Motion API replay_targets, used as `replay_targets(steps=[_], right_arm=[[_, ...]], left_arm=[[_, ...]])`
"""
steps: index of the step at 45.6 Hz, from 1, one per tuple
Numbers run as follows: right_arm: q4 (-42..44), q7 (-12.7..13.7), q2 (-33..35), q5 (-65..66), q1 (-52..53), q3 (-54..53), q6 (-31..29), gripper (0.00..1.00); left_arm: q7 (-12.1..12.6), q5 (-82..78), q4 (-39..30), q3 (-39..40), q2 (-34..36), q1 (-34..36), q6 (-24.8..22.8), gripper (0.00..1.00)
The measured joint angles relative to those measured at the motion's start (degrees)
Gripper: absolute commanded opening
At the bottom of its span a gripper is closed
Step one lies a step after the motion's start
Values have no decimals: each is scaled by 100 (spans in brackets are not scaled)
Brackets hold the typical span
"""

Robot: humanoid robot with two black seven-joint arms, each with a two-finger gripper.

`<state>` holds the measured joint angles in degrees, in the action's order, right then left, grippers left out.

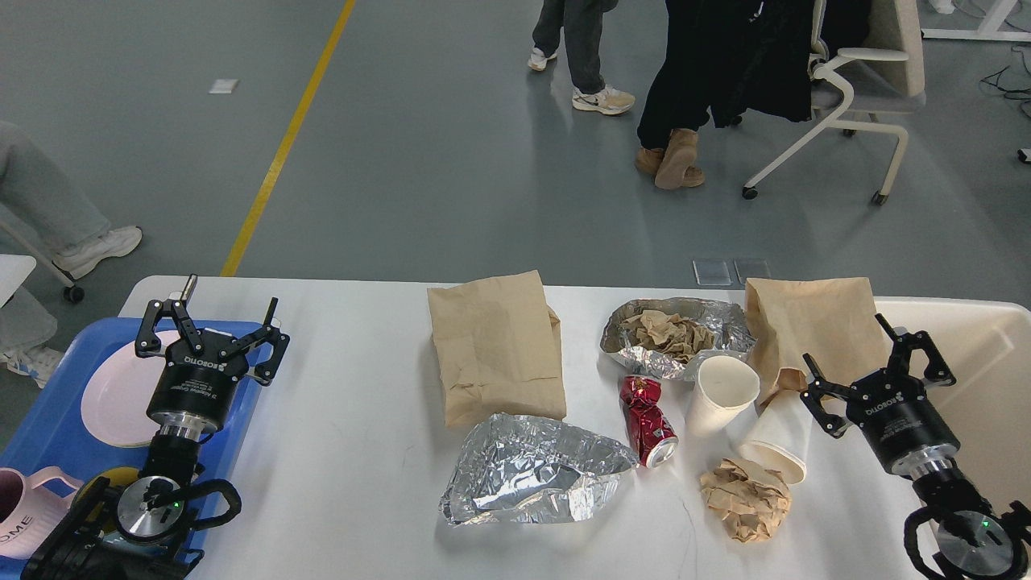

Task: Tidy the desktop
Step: 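Raise the right gripper up and over toward the brown paper bag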

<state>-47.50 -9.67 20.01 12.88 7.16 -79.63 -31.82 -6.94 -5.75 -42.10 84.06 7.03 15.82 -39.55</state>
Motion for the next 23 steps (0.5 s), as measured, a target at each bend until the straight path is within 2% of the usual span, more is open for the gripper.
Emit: replay_targets(steps=[12, 18, 23], right_arm=[[-13, 8, 438, 2, 229, -8, 57, 100], [226, 9, 554, 62, 714, 150, 577, 100], [369, 9, 1020, 33, 1190, 905, 1237, 100]], left_arm=[[0, -2, 0, -1, 0, 0, 0, 96], [0, -2, 0, -2, 0, 0, 0, 96], [0, 1, 0, -2, 0, 0, 0, 96]])
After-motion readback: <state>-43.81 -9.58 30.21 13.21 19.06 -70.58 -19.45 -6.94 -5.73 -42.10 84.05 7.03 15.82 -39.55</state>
